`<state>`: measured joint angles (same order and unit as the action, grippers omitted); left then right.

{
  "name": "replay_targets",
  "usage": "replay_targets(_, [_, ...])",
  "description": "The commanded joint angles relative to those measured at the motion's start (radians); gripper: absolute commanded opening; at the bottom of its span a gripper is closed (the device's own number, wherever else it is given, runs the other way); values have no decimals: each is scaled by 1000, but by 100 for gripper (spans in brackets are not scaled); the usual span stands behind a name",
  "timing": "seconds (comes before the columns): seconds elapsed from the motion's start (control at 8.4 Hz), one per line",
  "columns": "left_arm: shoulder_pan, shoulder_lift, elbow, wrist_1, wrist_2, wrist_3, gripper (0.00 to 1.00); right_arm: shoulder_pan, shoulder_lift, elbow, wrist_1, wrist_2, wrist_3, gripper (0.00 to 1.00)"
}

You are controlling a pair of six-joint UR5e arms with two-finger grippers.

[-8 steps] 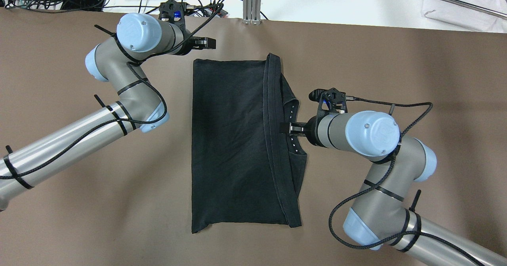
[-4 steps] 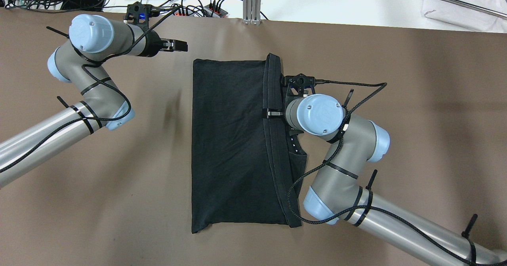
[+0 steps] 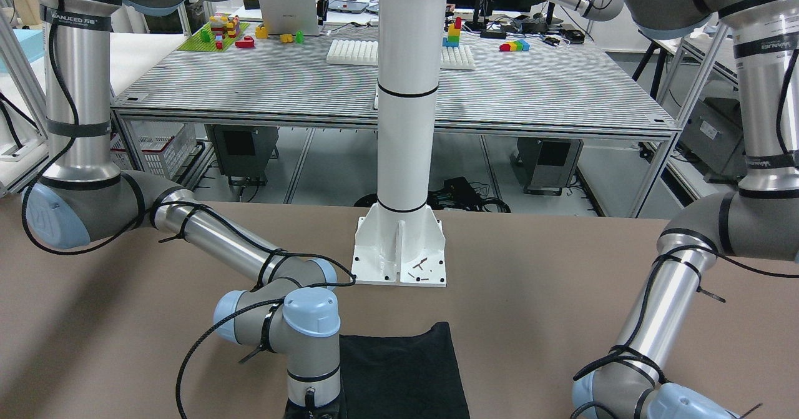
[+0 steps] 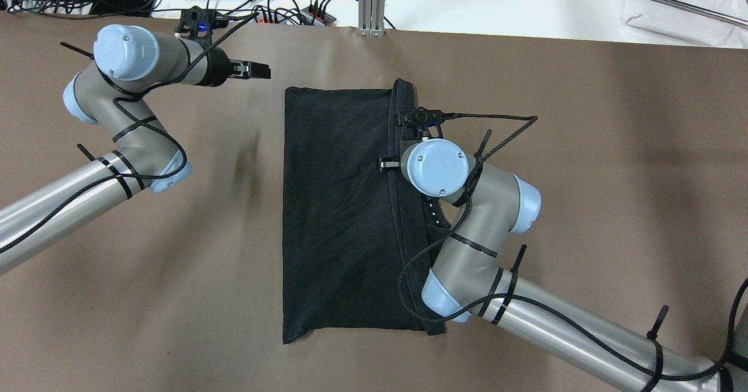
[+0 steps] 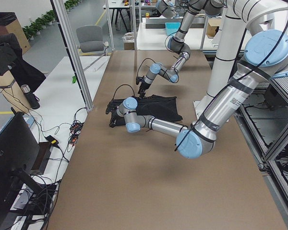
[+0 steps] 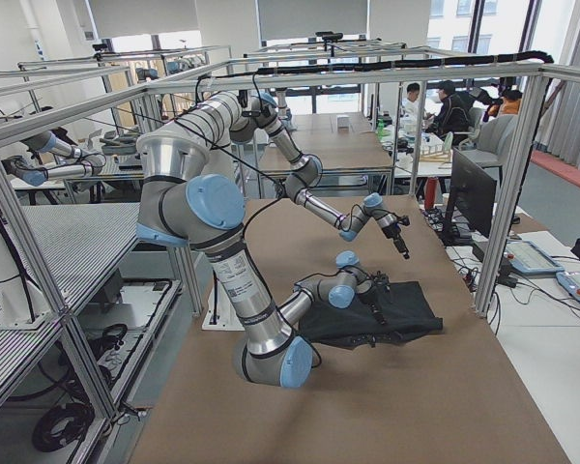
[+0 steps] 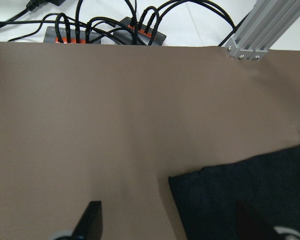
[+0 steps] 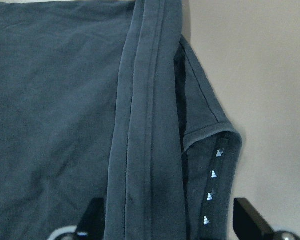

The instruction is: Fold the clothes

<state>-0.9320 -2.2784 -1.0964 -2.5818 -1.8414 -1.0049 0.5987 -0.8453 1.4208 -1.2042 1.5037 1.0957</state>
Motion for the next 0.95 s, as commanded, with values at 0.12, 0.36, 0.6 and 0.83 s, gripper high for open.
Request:
replay_targets(0.12, [4,-1,3,0,2,0,94,-54,12,-31,-67,-89,1,92])
replay_targets(0.36, [5,-3,3,0,5,0,94,-66,17,-30,-71,-94,13,93])
replay_targets(0.6, [5,-4,3,2,7,0,94,-82,23,-31,-74,-96,16,93])
replay_targets(0.83, [7,-7,4,3,8,0,94,-82,22,-48,-74,-96,16,93])
